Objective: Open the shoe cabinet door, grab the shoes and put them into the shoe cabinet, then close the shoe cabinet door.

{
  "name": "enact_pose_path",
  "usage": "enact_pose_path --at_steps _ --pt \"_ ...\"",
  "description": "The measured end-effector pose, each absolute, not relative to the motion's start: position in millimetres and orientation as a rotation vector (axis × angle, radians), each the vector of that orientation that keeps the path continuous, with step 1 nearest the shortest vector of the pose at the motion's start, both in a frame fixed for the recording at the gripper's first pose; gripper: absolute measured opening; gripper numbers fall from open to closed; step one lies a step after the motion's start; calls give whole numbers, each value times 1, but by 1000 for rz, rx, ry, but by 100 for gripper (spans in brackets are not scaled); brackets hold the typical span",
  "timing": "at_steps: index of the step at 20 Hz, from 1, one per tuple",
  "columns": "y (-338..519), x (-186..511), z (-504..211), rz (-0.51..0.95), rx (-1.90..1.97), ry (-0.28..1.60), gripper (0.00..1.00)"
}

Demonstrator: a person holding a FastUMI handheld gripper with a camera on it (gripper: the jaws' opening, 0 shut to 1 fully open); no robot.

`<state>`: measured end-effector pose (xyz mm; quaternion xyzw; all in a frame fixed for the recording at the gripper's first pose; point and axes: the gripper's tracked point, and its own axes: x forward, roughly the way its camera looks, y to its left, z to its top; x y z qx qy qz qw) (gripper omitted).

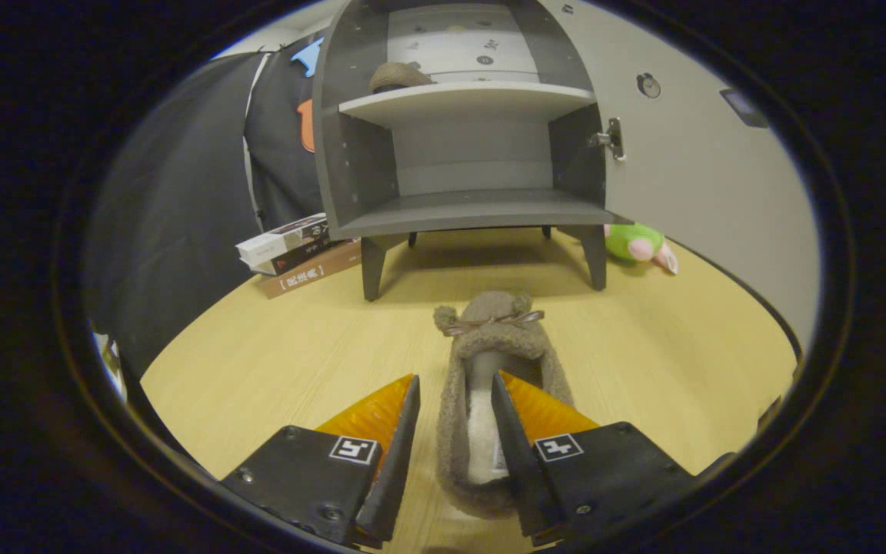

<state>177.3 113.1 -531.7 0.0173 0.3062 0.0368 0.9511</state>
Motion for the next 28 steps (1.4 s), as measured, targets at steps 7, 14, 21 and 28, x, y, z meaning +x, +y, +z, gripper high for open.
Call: enact_pose_path --at_steps 7,14,21,28 --pt "110 177 -537 111 60 615 19" --pt "103 153 -514 124 0 551 16" --pt "126 132 -435 188 -10 460 16" --pt "132 114 -266 170 -111 130 15"
